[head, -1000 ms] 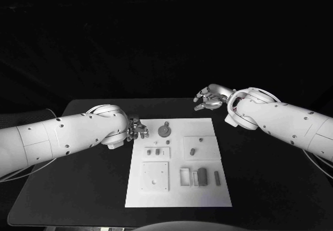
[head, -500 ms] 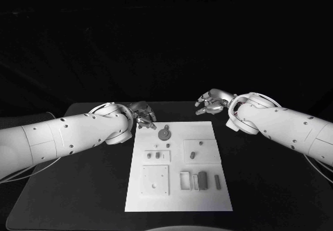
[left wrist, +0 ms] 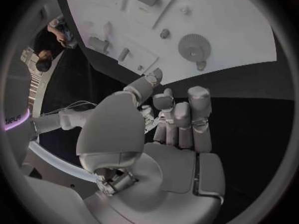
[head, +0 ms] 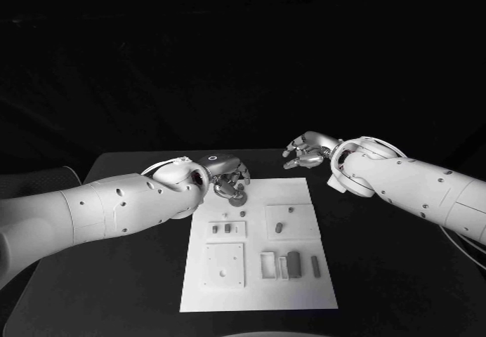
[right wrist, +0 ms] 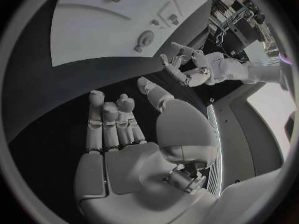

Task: Assemble the parts on the task board

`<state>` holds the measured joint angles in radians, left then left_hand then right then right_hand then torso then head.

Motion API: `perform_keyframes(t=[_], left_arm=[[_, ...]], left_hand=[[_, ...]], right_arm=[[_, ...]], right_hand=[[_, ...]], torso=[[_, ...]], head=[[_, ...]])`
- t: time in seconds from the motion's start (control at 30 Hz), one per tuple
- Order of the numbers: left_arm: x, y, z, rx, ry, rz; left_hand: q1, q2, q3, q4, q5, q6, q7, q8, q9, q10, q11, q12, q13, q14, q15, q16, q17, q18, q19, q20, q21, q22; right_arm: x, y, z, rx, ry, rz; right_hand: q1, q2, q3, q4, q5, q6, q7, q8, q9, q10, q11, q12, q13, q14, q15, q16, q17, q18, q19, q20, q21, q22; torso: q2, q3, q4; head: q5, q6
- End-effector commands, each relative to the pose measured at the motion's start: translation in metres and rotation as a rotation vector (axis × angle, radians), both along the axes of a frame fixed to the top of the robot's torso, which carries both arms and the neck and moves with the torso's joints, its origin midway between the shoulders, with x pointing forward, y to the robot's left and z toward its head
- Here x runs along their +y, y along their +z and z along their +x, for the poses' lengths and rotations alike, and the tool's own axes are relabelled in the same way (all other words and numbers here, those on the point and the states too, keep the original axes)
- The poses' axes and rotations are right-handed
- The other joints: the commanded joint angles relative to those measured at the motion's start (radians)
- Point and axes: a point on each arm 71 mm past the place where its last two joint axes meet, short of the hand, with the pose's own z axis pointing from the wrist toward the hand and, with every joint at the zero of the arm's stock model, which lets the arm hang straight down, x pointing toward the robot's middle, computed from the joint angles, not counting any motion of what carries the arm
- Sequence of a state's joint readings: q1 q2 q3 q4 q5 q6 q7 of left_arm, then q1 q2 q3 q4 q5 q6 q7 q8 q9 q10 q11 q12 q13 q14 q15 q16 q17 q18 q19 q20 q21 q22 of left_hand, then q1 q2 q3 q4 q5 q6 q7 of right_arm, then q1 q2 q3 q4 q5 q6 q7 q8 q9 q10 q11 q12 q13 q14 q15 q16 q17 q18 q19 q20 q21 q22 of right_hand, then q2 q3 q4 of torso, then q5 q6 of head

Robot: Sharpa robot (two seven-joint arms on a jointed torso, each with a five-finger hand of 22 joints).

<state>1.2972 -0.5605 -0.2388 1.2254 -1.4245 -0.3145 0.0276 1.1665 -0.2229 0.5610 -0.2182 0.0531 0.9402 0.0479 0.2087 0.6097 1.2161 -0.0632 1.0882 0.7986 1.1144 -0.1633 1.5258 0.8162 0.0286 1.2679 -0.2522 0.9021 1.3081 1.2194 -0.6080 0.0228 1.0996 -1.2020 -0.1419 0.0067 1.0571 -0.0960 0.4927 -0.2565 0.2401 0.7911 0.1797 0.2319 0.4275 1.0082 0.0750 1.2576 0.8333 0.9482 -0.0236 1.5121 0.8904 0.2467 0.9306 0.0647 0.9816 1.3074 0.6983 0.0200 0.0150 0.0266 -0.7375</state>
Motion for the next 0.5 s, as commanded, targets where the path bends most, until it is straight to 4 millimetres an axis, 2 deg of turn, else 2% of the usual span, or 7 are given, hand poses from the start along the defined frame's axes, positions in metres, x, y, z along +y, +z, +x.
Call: perform_keyframes(t=[0.03, 0.27, 0.5], left_arm=[[-0.009, 0.002, -0.004, -0.069, -0.112, 0.011], [-0.015, -0.012, -0.007, -0.006, -0.159, 0.103], [-0.016, -0.025, -0.009, 0.015, -0.169, 0.148]], left_hand=[[0.006, 0.006, -0.003, 0.004, 0.001, 0.024, 0.003, 0.012, -0.001, 0.010, 0.001, 0.006, 0.006, 0.019, -0.005, 0.005, 0.003, 0.079, 0.019, -0.009, 0.010, 0.023], [0.006, 0.033, 0.002, 0.002, 0.002, 0.065, 0.010, 0.026, -0.004, 0.013, 0.007, 0.007, 0.012, 0.024, 0.000, 0.006, 0.006, 0.081, 0.016, -0.008, 0.021, 0.023], [0.005, 0.039, 0.000, -0.009, 0.002, 0.063, 0.015, 0.018, -0.015, 0.014, 0.013, 0.007, 0.016, 0.024, 0.006, 0.005, 0.008, 0.083, 0.011, -0.003, 0.027, 0.022]], right_arm=[[0.002, 0.000, -0.001, -0.002, 0.013, 0.002], [0.003, 0.000, -0.001, -0.003, 0.016, 0.004], [0.003, 0.001, -0.001, -0.004, 0.015, 0.004]], right_hand=[[-0.004, 0.005, 0.000, 0.005, 0.005, 0.001, 0.006, 0.002, -0.001, -0.006, -0.002, 0.006, -0.001, -0.001, -0.006, 0.003, -0.002, 0.015, 0.003, -0.005, -0.004, 0.004], [-0.005, 0.006, -0.001, 0.006, 0.005, 0.001, 0.006, 0.002, -0.001, -0.006, -0.002, 0.007, -0.001, -0.001, -0.006, 0.003, -0.002, 0.015, 0.003, -0.005, -0.004, 0.004], [-0.006, 0.005, -0.001, 0.007, 0.005, 0.001, 0.006, 0.002, -0.002, -0.006, -0.002, 0.007, -0.002, -0.001, -0.006, 0.004, -0.002, 0.015, 0.004, -0.005, -0.003, 0.004]], torso=[[0.000, 0.0004, 0.0004], [0.000, 0.0003, 0.0003], [0.000, -0.0009, 0.0027]], head=[[-0.006, -0.004], [-0.013, -0.011], [-0.019, -0.017]])
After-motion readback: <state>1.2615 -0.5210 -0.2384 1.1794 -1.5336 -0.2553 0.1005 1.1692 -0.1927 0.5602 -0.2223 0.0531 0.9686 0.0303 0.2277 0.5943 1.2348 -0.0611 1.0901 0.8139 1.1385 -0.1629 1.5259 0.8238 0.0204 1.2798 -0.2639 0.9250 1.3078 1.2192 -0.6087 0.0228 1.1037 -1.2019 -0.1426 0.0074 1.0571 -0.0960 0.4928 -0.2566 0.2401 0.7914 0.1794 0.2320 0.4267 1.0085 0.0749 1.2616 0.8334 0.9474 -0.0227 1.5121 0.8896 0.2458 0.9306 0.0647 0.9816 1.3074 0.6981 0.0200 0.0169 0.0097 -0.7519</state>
